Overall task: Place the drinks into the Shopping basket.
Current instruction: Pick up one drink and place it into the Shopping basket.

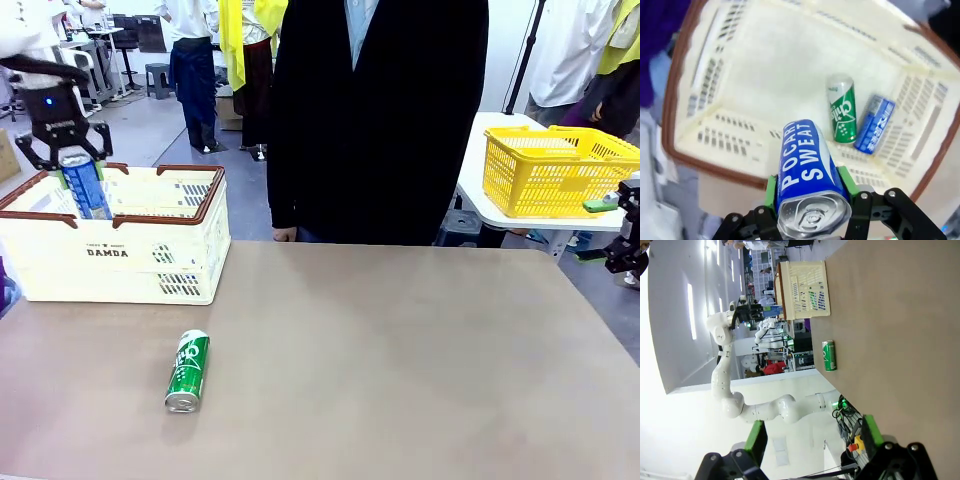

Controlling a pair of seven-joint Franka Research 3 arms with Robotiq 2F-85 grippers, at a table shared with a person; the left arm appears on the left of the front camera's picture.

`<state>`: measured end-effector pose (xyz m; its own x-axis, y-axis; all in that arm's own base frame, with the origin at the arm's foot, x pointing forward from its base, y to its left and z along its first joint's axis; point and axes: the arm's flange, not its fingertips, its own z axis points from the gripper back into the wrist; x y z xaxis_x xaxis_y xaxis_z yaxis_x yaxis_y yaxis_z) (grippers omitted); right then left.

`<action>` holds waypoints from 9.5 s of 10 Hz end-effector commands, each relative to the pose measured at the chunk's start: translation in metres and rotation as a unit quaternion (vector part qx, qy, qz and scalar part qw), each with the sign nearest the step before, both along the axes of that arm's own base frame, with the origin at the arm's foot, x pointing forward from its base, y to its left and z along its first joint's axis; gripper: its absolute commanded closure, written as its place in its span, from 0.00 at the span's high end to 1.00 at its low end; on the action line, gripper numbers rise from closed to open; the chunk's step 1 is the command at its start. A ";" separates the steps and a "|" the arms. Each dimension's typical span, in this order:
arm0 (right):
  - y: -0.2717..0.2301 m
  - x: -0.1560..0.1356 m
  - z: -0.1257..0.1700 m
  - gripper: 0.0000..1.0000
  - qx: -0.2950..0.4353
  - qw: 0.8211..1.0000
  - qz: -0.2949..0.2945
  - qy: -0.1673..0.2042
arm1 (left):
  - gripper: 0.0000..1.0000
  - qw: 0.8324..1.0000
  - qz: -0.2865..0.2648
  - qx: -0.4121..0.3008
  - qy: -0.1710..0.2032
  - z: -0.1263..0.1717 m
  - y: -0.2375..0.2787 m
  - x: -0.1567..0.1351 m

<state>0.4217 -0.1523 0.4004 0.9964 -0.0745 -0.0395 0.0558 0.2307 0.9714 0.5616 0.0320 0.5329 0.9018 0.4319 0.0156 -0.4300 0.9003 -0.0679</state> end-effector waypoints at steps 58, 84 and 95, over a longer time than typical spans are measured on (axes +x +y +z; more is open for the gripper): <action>-0.001 -0.002 0.002 1.00 0.000 1.000 0.009 -0.005 | 1.00 0.979 -0.202 0.033 -0.003 -0.131 -0.213 -0.269; -0.001 -0.002 0.002 1.00 0.000 1.000 0.009 -0.005 | 0.00 0.959 -0.269 0.087 0.030 -0.253 -0.241 -0.240; -0.001 -0.002 0.002 1.00 0.000 1.000 0.009 -0.005 | 0.00 0.979 -0.140 -0.004 -0.146 0.026 -0.122 -0.086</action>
